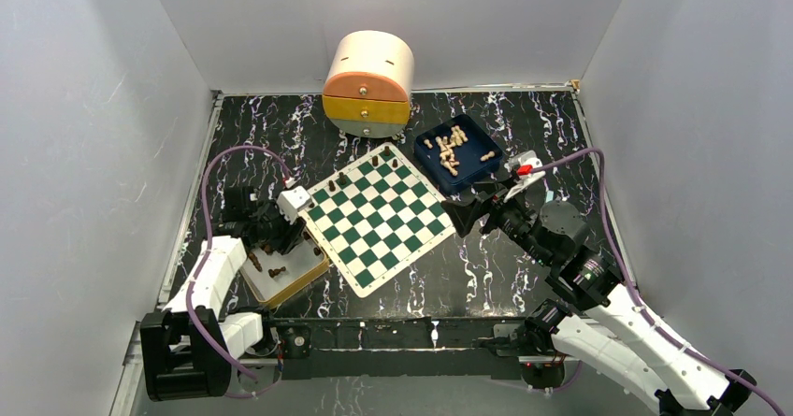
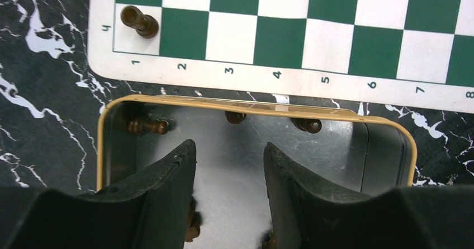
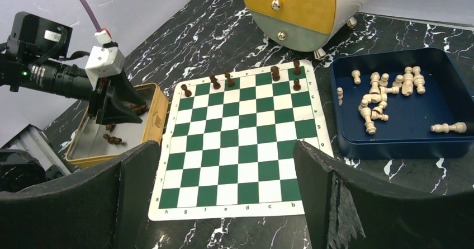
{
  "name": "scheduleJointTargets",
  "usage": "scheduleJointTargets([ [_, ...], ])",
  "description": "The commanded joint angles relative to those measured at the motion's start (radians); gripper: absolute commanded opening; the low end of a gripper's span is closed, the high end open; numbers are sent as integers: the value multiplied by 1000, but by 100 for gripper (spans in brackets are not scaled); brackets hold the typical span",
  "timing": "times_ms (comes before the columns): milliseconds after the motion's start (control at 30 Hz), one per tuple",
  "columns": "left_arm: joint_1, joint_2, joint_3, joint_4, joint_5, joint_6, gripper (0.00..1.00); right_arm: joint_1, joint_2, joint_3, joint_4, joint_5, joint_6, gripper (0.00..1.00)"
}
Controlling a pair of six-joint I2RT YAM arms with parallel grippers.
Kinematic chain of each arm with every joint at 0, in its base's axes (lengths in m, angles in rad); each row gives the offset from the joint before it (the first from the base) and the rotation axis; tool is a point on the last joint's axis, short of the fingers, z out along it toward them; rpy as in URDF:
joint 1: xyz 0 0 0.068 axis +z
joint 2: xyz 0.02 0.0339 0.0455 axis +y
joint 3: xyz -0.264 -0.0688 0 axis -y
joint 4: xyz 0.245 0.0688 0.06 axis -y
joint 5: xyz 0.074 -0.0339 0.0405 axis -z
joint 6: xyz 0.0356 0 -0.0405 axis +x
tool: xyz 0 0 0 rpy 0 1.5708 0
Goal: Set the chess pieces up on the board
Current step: Pick up the chess piece from the storage box.
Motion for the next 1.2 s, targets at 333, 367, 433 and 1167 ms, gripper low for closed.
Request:
scheduleJointTargets([
  [333,7,25,-28,67,54,37,41,-1,-9,3,69,42,-27,99],
  [367,6,28,-28,69,56,37,41,0,-11,3,68,46,-29,99],
  [433,7,36,-27,70,61,41,41,0,-13,3,68,49,-30,99],
  [1167,6,131,-8,105,140,70,37,-1,-15,2,63,61,-30,99],
])
